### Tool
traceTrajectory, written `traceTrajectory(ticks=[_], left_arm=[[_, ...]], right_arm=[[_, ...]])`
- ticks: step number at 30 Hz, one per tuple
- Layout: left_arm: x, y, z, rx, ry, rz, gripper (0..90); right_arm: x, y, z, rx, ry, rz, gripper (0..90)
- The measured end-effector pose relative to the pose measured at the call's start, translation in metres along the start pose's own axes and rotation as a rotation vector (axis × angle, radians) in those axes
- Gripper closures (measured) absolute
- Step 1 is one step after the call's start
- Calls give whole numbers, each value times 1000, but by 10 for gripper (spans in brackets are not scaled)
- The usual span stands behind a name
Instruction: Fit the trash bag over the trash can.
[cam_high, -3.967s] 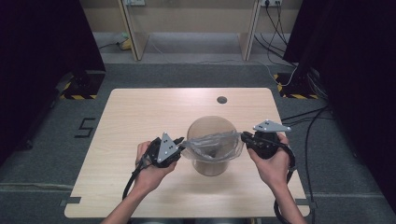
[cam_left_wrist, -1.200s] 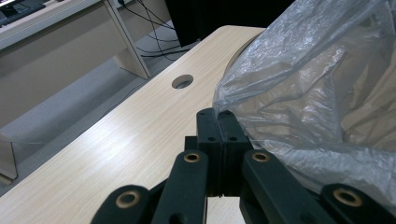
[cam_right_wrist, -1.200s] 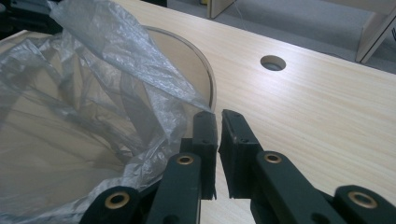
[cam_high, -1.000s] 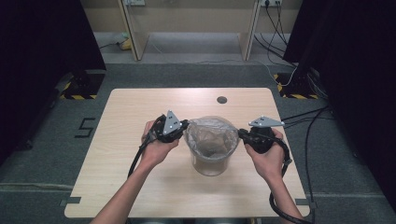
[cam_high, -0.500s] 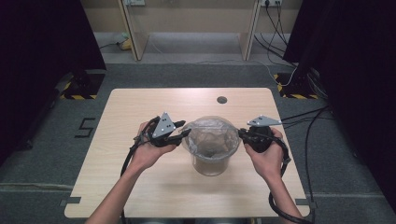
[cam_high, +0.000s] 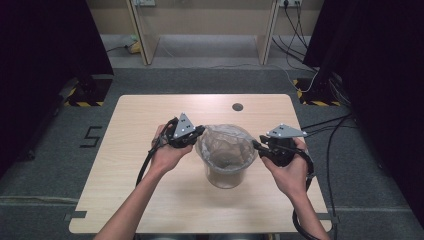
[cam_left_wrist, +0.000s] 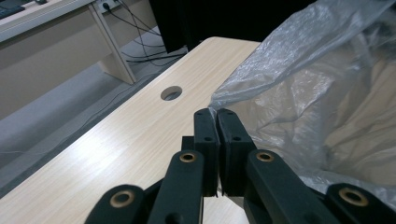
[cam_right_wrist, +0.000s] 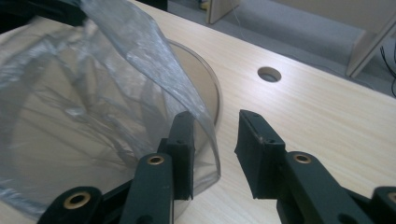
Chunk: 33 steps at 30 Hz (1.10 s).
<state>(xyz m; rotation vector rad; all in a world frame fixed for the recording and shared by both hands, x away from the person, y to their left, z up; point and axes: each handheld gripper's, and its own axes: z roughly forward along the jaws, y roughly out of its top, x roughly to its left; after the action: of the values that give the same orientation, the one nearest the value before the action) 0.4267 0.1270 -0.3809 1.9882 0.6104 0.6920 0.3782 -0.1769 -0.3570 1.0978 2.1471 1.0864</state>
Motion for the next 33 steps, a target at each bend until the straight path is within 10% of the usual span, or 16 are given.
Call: traceTrajectory(ticks=[11,33], left_arm=[[7,-1,16,24,7,-14,875],[10,4,34,58,2,-35,874]], right_arm=[[-8,1,19,31,4,16,845],[-13,-4,15,39,-10,19,732]])
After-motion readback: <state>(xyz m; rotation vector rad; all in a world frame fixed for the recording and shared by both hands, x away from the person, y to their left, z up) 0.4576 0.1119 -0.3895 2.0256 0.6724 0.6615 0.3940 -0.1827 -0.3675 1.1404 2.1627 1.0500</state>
